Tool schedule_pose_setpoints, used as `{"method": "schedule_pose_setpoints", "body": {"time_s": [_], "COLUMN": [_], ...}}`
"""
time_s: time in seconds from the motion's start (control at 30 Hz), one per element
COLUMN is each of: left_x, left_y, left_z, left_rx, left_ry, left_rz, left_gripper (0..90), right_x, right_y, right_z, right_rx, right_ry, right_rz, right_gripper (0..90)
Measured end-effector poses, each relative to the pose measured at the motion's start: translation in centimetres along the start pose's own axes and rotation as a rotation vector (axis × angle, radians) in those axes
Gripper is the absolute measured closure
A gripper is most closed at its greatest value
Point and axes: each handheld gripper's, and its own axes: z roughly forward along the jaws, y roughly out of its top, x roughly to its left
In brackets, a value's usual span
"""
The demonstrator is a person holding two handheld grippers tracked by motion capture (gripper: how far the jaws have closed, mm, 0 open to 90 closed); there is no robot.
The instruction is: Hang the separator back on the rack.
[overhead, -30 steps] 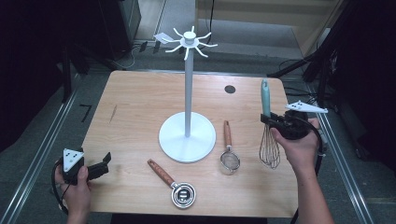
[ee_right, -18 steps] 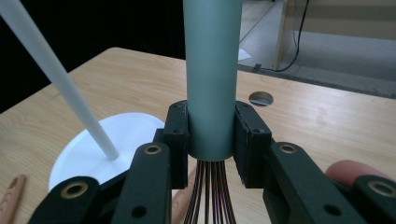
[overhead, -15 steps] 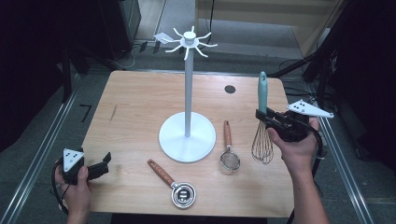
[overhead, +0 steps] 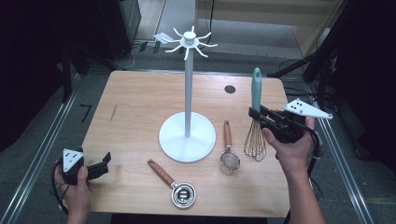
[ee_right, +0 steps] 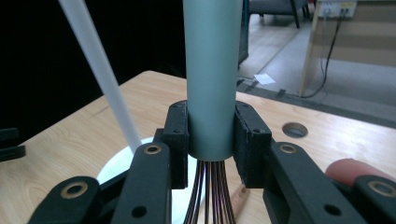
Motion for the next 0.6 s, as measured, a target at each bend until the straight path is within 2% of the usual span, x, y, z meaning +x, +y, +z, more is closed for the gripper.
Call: {"method": "schedule_pose_setpoints", "body": {"time_s": [0.03, 0.13, 0.33, 0.6], "left_x": [0.0, 0.0, 0.0, 0.0], "left_y": [0.0, 0.0, 0.0, 0.0], "left_z": [0.0, 0.0, 0.0, 0.0], "left_rx": [0.0, 0.0, 0.003, 0.004], "left_ry": [0.0, 0.001, 0.0, 0.0], "left_rz": [0.001, 0.002, 0.003, 0.001], "left_gripper": [0.0, 0.0, 0.0, 0.0], "right_x": [0.6, 1.2, 2.4, 3.8], "right_y": [0.2, 0.4, 0.8, 1.1], "right_z": [0.1, 0.2, 0.5, 1.4], "right_rx": [-0.014, -0.028, -0.053, -0.065], "right_ry": [0.017, 0.034, 0.066, 0.104], "right_rz": [-0.014, -0.026, -0.034, -0.052], "right_gripper": [71.0, 71.0, 71.0, 71.0]}}
